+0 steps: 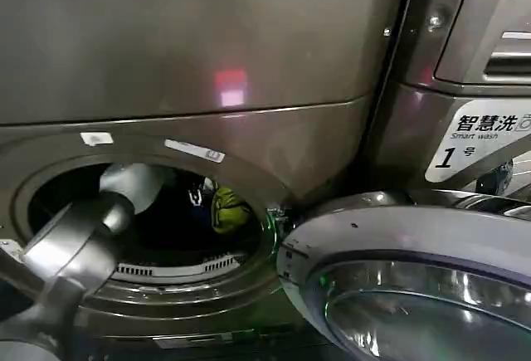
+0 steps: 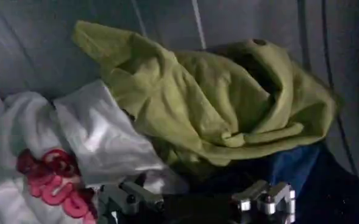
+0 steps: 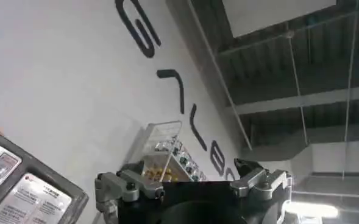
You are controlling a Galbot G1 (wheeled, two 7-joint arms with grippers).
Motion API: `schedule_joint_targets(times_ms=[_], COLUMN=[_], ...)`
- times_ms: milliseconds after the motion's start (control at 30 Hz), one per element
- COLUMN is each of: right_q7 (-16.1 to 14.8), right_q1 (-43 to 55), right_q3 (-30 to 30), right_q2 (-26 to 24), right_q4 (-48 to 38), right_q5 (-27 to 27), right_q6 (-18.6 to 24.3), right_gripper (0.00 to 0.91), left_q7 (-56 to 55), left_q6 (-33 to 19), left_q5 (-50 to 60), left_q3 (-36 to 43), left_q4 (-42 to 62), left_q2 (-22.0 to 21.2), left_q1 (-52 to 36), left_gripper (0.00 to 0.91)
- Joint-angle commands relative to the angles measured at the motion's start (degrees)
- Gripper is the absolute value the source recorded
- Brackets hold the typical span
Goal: Grasp the clothes from the dryer.
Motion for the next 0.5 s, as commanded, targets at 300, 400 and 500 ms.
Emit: schedule_joint_targets(times_ms=[300, 400, 500], right_q7=[-0.03, 0.00, 0.01], right_q1=[0.51, 0.51, 0.53], right_q3=[-0.43, -0.39, -0.35], right_q2=[0.13, 0.11, 0.07], right_q4=[-0.13, -0.16, -0.20], right_q5=[-0.82, -0.82, -0.82], right_q6=[0.20, 0.21, 0.22], right_gripper=[0.907, 0.907, 0.907], left_q7=[-0.15, 0.09, 0.66], left_q6=[0.43, -0.11, -0.61], left_q5=[-0.05, 0.09, 0.63], left_q3=[-0.40, -0.36, -0.35], left_q4=[0.84, 0.92, 0.86], left_q2=[-0.68, -0.76, -0.67], left_q1=[3.48, 3.65, 3.90], left_gripper=[0.125, 0.000, 0.000])
